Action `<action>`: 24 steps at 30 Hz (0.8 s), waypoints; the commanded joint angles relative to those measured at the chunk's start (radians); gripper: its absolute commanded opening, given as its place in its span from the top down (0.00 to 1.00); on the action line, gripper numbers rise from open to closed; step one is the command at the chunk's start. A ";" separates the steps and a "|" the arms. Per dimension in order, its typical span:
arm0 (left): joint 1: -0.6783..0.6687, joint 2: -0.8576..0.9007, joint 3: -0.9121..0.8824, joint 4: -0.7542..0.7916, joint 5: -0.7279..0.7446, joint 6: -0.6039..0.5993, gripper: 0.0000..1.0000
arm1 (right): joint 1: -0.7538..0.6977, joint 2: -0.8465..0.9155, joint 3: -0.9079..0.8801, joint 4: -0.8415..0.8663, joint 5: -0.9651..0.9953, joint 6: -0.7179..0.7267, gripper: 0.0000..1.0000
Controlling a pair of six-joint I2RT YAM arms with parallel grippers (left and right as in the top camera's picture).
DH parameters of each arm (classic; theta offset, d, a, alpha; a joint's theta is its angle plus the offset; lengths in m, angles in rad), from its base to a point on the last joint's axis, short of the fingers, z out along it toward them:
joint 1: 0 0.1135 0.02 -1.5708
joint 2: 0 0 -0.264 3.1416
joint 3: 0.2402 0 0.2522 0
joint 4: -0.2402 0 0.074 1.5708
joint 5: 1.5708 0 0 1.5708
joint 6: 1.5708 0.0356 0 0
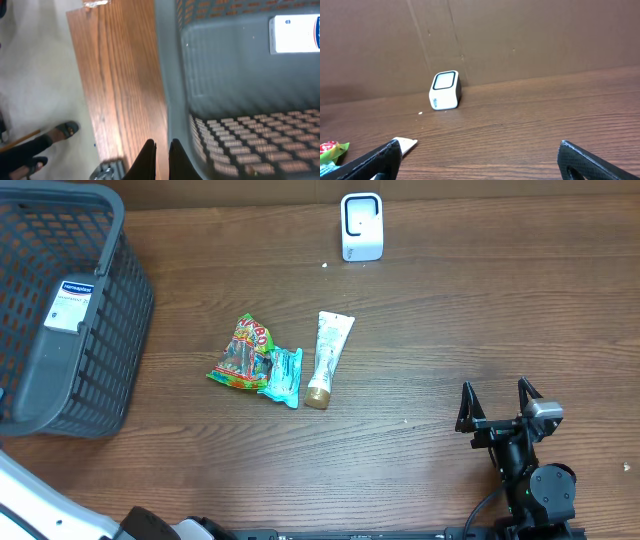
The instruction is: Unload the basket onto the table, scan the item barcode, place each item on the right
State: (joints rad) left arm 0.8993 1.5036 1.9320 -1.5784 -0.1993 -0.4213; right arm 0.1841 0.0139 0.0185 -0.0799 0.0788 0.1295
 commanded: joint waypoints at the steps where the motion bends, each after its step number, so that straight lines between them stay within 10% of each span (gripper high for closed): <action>1: 0.003 0.017 -0.092 0.079 -0.010 -0.032 0.96 | 0.004 -0.009 -0.010 0.004 0.006 -0.003 0.00; 24: 0.006 0.071 -0.269 0.313 0.070 -0.055 0.96 | 0.004 -0.009 -0.010 0.004 0.006 -0.003 0.00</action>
State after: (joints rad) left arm 0.9054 1.5024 1.7134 -1.2587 -0.1879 -0.4442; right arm 0.1841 0.0139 0.0185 -0.0799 0.0788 0.1299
